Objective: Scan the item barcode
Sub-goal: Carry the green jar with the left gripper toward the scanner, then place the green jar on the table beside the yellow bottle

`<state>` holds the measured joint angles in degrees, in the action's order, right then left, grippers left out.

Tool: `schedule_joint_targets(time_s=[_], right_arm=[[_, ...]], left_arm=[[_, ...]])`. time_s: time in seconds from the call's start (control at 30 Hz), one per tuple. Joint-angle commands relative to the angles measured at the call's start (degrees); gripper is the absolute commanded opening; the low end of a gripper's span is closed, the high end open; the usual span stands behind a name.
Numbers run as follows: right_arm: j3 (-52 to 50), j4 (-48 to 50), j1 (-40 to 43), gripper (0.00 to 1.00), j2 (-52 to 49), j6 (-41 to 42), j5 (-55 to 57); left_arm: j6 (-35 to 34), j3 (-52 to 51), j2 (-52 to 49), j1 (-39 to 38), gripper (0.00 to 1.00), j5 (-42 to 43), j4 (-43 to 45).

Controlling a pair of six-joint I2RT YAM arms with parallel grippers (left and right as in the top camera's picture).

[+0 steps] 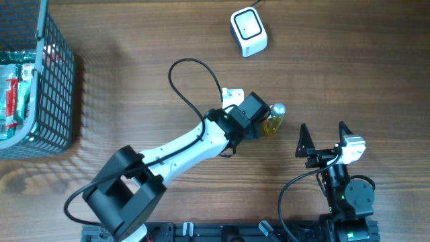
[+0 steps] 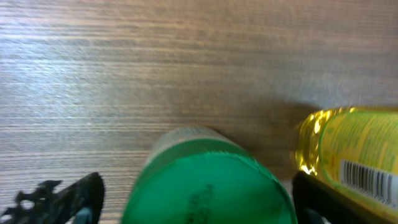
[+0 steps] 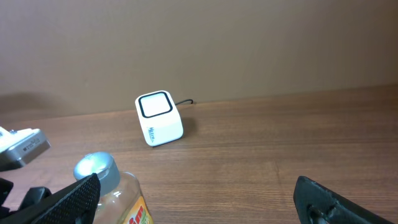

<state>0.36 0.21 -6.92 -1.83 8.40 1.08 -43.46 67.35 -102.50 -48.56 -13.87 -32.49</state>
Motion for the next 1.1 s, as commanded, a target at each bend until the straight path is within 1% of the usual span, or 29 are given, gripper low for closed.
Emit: schedule_joint_targets(time_s=[0.0, 0.1, 0.23, 0.27, 0.33, 0.37, 0.4, 0.43, 0.63, 0.7, 0.8, 0.9, 1.0, 1.07], right_arm=[[-0.1, 0.2, 0.2, 1.0, 0.0, 0.8, -0.8], [-0.1, 0.2, 0.2, 1.0, 0.0, 0.7, -0.8], [-0.1, 0.2, 0.2, 1.0, 0.0, 0.7, -0.8], [-0.1, 0.2, 0.2, 1.0, 0.0, 0.8, -0.8], [-0.1, 0.2, 0.2, 1.0, 0.0, 0.8, -0.8], [-0.1, 0.2, 0.2, 1.0, 0.0, 0.7, -0.8], [-0.1, 0.2, 0.2, 1.0, 0.0, 0.7, -0.8], [-0.1, 0.2, 0.2, 1.0, 0.0, 0.8, -0.8], [-0.1, 0.2, 0.2, 1.0, 0.0, 0.7, -0.8], [-0.1, 0.2, 0.2, 1.0, 0.0, 0.7, -0.8], [-0.1, 0.2, 0.2, 1.0, 0.0, 0.7, -0.8], [-0.1, 0.2, 0.2, 1.0, -0.1, 0.8, -0.8], [-0.1, 0.2, 0.2, 1.0, -0.1, 0.7, -0.8], [-0.1, 0.2, 0.2, 1.0, -0.1, 0.8, -0.8]], left_arm=[[-0.3, 0.6, 5.7, 3.1, 0.93, -1.2, 0.5], [0.8, 0.6, 8.9, 4.7, 0.94, -1.2, 0.4], [1.2, 0.6, 12.5, 8.0, 0.92, -1.2, 0.4], [1.2, 0.6, 12.8, 9.0, 0.88, -1.2, 0.1], [1.2, 0.6, 12.8, 11.0, 0.75, -1.2, -1.0], [1.2, 0.6, 12.6, 12.0, 0.64, -1.2, -2.0], [1.2, 0.6, 12.3, 13.1, 0.57, -1.2, -3.5], [1.2, 0.5, 11.8, 13.8, 0.51, -1.2, -4.5], [1.2, -0.3, 7.5, 16.1, 0.51, -1.1, -7.4], [1.2, -0.5, 5.8, 16.0, 0.49, 0.1, -7.3], [1.6, -0.6, 3.7, 15.9, 0.48, 4.3, -6.7], [5.9, -0.6, 1.9, 15.8, 0.46, 12.1, -5.2], [6.1, -0.7, 1.4, 15.5, 0.46, 15.3, -5.7], [7.5, -0.7, 1.3, 15.1, 0.46, 17.2, -5.8]])
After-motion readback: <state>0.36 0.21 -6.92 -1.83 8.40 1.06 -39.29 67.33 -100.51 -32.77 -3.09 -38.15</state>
